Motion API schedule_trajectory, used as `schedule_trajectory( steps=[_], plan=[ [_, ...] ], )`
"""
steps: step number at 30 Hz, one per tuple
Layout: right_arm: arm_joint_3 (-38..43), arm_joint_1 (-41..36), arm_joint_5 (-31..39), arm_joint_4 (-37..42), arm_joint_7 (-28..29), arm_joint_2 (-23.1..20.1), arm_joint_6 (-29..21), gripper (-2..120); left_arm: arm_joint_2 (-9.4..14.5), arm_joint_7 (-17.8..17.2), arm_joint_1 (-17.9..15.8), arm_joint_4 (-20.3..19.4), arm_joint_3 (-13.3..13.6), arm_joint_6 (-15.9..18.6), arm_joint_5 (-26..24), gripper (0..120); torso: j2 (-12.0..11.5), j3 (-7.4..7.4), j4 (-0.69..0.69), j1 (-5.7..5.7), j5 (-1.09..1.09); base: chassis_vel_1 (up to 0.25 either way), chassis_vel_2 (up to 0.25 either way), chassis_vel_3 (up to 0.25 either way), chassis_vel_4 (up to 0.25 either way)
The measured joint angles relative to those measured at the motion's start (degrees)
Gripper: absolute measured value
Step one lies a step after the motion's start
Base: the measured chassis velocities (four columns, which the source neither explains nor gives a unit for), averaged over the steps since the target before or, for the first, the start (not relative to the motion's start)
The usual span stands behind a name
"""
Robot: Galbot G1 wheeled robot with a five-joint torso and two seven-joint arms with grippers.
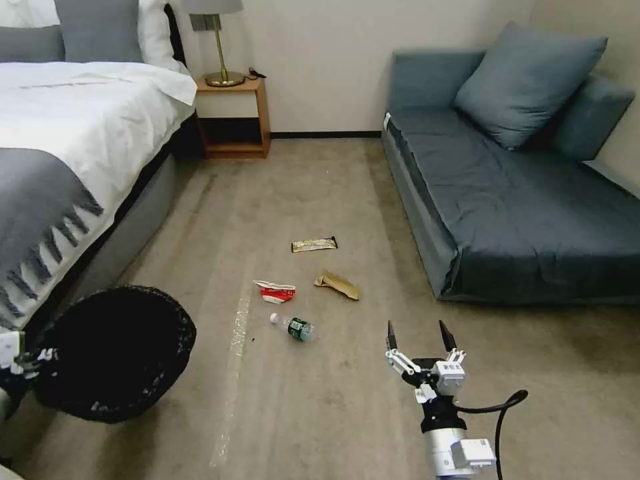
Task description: Pick up the trash bin, then pick up the garbage on the floor and place it into the trash bin.
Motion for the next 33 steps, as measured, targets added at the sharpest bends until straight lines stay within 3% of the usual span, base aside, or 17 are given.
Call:
schedule_trajectory(
  steps=[7, 13, 19, 24, 33],
  plan=[
    [-1.2, -0.1, -0.8, -0.8, -1.9, -3.0, 1.3, 100, -1.5, -1.1, 0.5, -0.3, 0.6, -1.0, 2.6, 3, 0.0, 0.00, 0.00, 0.00, 0.00, 0.000, 0.000, 0.000, 0.000],
    [-1.7, 0.2, -1.3, -2.1, -2.5, -3.7, 1.7, 100, -2.4, -1.5, 0.5, -0.3, 1.6, -1.2, 2.6, 3, 0.0, 0.00, -0.01, 0.00, 0.00, 0.000, 0.000, 0.000, 0.000],
    [-2.2, 1.2, -1.0, -4.0, -2.4, -3.6, 1.0, 100, -4.7, -1.5, 1.8, -2.1, 2.2, -1.2, 4.0, 3, 0.0, -0.01, 0.00, 0.00, 0.00, -0.029, 0.027, 0.032, -0.028],
    [-2.6, 1.9, -1.1, -4.9, -2.3, -3.1, 0.5, 100, -6.4, -1.4, 2.7, -3.6, 2.3, -1.4, 5.4, 3, 0.0, 0.00, 0.00, 0.00, 0.00, -0.128, 0.132, 0.134, -0.118],
    [-3.5, 2.8, -2.1, -5.6, -2.3, -2.9, -0.4, 100, -6.6, -1.2, 3.0, -3.9, 1.9, -1.8, 5.9, 3, 0.0, 0.00, -0.01, 0.00, -0.08, -0.208, 0.208, 0.223, -0.214]
  ],
)
